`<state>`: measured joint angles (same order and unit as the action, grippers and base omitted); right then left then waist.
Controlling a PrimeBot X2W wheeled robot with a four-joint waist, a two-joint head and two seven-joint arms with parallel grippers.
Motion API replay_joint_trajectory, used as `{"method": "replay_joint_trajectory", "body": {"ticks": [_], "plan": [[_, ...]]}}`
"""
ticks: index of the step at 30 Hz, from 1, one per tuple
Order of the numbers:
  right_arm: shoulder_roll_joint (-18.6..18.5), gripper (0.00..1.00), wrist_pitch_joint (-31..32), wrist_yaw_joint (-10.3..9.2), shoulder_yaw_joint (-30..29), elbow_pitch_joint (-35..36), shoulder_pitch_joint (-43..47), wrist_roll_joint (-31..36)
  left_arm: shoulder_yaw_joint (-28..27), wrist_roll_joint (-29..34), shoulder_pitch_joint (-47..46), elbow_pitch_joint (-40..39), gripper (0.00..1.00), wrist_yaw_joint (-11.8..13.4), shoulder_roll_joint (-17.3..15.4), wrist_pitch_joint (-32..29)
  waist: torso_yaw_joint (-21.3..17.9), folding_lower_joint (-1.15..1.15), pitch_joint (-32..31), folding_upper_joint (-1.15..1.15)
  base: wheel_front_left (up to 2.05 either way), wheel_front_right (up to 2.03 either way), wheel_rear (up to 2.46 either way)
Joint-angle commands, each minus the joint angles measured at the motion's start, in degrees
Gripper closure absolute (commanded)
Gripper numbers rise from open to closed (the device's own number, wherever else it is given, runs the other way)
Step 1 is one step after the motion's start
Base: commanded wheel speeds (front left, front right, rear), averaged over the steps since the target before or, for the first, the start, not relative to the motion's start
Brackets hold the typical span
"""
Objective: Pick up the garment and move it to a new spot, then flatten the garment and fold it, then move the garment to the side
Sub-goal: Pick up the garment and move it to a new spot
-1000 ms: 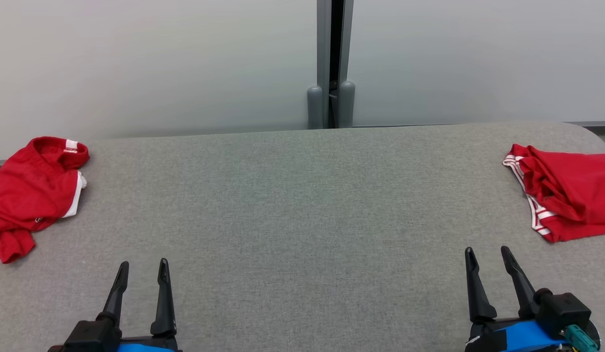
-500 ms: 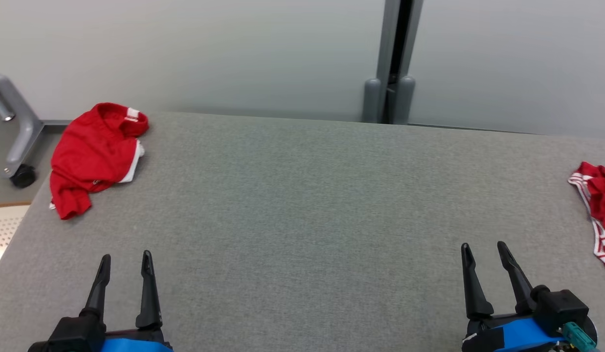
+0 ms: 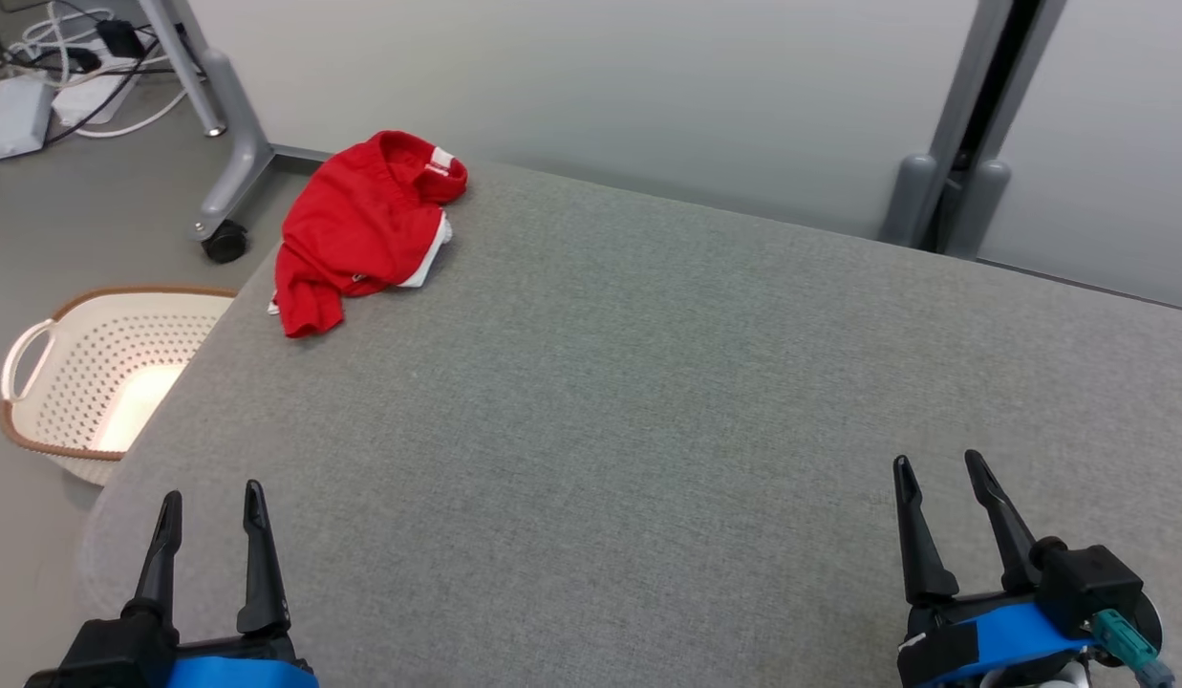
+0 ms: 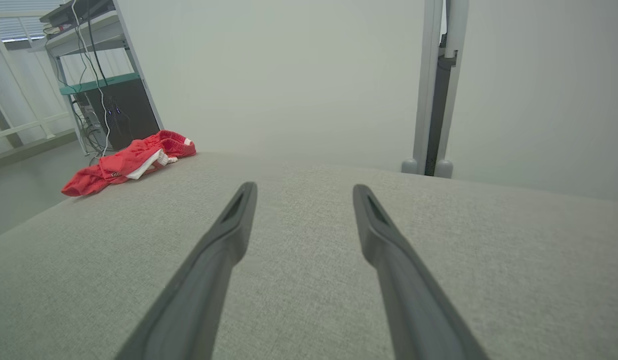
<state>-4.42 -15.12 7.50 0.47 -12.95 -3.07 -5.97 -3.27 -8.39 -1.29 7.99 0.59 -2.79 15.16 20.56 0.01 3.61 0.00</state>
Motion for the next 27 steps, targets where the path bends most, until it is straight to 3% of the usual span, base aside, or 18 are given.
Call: {"method": "replay_joint_trajectory", "body": {"ticks": [1,8,17,27], "plan": [[-0.3,0.00,0.0,-0.02,0.2,-0.1,-0.5,0.0,-0.2,-0.2,0.3,-0.2,0.00,0.2,-0.2,0.0,2.0,-0.01,0.4,0.00,0.00,0.00,0.00],[-0.8,0.00,0.0,-0.02,0.6,-0.5,-1.1,0.0,-0.5,-0.8,0.3,-0.4,0.00,0.4,-0.2,0.0,3.4,-0.01,0.8,0.00,0.00,0.00,0.00],[-1.3,0.00,0.0,-0.02,0.6,-0.2,-1.6,-0.2,-1.0,-1.2,-2.4,-0.6,0.00,0.8,-0.2,0.0,2.1,-0.01,1.9,0.00,0.00,0.00,0.00],[-4.1,0.00,0.5,-0.02,0.6,2.5,-5.9,0.9,-6.2,-0.1,-20.2,2.6,0.00,-1.1,-2.3,0.0,-2.5,-0.01,9.9,0.00,0.00,0.00,0.00]]}}
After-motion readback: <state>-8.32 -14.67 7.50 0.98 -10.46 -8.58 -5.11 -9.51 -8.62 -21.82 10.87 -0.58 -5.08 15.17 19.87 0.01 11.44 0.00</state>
